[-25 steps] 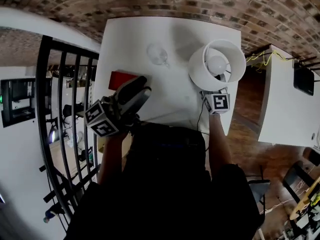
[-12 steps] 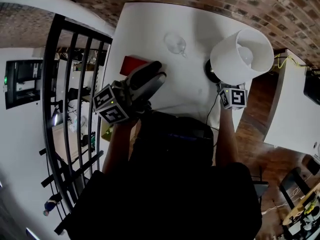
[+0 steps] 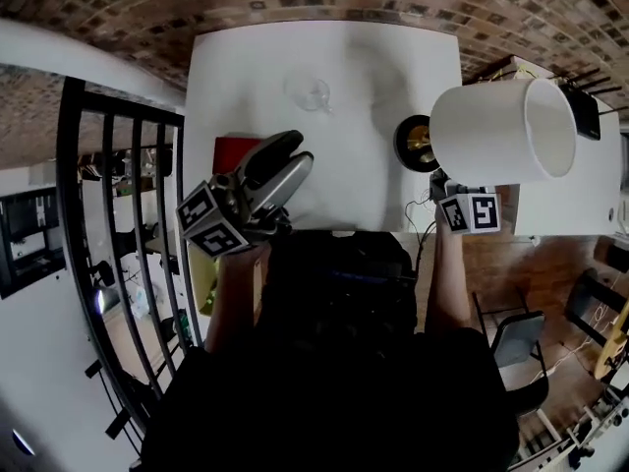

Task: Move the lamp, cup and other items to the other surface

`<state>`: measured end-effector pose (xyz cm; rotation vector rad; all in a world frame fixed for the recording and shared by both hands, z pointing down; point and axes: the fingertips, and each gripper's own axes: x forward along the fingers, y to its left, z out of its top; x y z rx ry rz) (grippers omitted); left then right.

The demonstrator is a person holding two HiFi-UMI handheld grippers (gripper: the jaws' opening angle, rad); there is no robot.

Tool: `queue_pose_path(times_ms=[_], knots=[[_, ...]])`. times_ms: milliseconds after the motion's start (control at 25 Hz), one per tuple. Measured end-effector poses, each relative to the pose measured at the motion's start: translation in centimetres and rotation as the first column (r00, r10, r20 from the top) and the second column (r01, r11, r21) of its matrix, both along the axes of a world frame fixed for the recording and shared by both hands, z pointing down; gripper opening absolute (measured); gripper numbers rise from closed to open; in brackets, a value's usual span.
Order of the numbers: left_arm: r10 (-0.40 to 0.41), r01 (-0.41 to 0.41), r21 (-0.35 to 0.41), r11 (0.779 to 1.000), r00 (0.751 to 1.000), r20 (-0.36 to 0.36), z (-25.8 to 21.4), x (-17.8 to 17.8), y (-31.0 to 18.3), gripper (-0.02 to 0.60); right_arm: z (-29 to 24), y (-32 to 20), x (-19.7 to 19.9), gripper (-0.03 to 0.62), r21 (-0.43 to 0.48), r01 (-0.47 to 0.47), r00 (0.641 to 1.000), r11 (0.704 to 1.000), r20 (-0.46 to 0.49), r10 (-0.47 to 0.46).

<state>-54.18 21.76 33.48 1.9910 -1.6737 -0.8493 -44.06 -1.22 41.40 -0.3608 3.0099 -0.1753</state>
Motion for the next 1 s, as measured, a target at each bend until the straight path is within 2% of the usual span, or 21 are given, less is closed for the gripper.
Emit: queue_pose_path(times_ms=[80, 200, 280, 400, 560, 840, 1000], knots=[[0.064, -0.064, 0.031, 0.998, 0.998, -0.008, 0.1, 0.4, -0.3, 0.164, -2.3, -0.1, 3.2, 0.054, 0.008, -0.087, 0.996, 0.996, 0.019, 0.087], [0.094, -0.094, 0.046, 0.994, 0.996, 0.003, 0.4, 1.5, 0.4, 0.164, -4.9, 0.4, 6.7, 0.054, 0.01, -0.152, 0.987, 0.988, 0.054, 0.151], [0.159, -0.159, 0.065, 0.985, 0.987, 0.006, 0.7, 3.0, 0.1, 0.164, -6.5, 1.1, 10.8, 0.054, 0.039, -0.227, 0.972, 0.973, 0.072, 0.224], [0.28, -0.279, 0.09, 0.956, 0.96, 0.002, 1.0, 5.2, -1.0, 0.164, -9.3, 2.5, 17.2, 0.054, 0.074, -0.37, 0.927, 0.926, 0.096, 0.363], [0.363, -0.362, 0.111, 0.926, 0.932, 0.011, 0.2, 8.5, -2.2, 0.164, -11.7, 3.9, 24.2, 0.054, 0.063, -0.497, 0.866, 0.866, 0.1, 0.49], [0.479, -0.48, 0.113, 0.87, 0.877, 0.042, -1.1, 16.4, -4.9, 0.164, -13.3, 4.6, 35.8, 0.054, 0.062, -0.633, 0.771, 0.772, 0.147, 0.62], [0.522, -0.526, 0.104, 0.844, 0.85, 0.071, -1.6, 22.1, -6.9, 0.164, -14.0, 4.8, 43.2, 0.054, 0.06, -0.684, 0.724, 0.727, 0.175, 0.667]])
